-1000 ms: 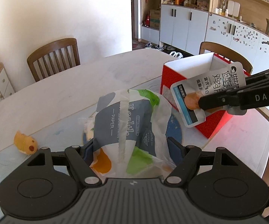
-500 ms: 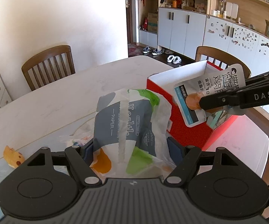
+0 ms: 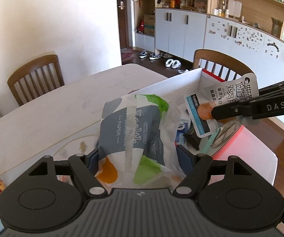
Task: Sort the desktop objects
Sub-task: 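Carry the tissue pack and sausage pack with both grippers over the red box, then lower and open the left gripper to drop the tissue pack while the right drops the sausage pack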
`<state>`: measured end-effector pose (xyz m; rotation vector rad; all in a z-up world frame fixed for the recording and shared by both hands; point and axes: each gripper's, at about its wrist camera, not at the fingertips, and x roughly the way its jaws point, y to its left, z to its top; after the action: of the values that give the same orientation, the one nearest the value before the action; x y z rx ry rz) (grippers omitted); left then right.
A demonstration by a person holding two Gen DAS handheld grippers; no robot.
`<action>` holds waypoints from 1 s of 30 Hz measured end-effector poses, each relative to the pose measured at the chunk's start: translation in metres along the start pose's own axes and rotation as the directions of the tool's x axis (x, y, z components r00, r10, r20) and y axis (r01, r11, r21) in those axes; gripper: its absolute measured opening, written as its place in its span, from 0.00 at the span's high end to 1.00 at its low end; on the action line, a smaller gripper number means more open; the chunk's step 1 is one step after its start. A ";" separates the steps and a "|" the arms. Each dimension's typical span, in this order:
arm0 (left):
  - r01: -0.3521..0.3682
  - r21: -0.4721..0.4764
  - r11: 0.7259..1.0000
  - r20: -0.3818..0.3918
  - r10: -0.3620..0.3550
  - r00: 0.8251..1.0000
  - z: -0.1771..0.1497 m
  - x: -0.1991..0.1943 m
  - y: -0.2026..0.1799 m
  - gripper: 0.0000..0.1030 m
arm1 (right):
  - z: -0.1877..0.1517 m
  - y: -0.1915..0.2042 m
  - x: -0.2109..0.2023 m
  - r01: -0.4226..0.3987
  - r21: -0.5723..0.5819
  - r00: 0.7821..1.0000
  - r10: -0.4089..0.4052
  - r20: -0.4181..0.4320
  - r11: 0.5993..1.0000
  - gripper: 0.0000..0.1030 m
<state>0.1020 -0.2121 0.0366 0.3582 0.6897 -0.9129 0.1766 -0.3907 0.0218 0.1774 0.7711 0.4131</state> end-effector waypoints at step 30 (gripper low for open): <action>0.134 0.202 0.970 -0.194 -0.095 0.976 0.077 0.141 -0.068 0.25 | -0.010 -0.073 0.027 0.073 0.054 0.990 -0.066 -0.121 0.996 0.83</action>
<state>0.1356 -0.3789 -0.0025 0.6049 0.7890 -1.0775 0.2088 -0.4451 -0.0247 0.1811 0.9051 0.3379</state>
